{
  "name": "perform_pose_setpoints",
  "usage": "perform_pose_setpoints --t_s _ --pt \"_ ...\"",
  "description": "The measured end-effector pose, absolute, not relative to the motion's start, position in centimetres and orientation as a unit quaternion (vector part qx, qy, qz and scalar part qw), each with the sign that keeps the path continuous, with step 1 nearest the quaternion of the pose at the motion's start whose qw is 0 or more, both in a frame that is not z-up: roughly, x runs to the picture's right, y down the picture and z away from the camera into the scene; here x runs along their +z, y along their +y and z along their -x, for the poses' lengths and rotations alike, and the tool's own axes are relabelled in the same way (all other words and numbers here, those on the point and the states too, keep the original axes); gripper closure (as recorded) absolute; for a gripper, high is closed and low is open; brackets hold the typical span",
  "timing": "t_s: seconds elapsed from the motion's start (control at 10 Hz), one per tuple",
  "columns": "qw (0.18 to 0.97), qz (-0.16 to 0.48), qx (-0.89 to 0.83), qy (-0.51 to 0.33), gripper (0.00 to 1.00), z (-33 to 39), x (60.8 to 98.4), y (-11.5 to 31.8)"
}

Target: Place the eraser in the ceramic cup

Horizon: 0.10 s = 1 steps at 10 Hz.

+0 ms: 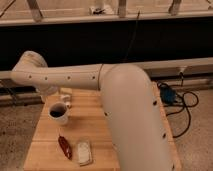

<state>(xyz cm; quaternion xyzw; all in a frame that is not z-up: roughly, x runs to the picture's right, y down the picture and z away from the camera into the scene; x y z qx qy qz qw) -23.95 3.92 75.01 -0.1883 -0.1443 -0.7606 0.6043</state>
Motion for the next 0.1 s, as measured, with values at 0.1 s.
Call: perform_pose_setpoints --t_s 0.1 --pt "0.604 0.189 -0.761 -0.145 0.20 23.92 75.04 3.94"
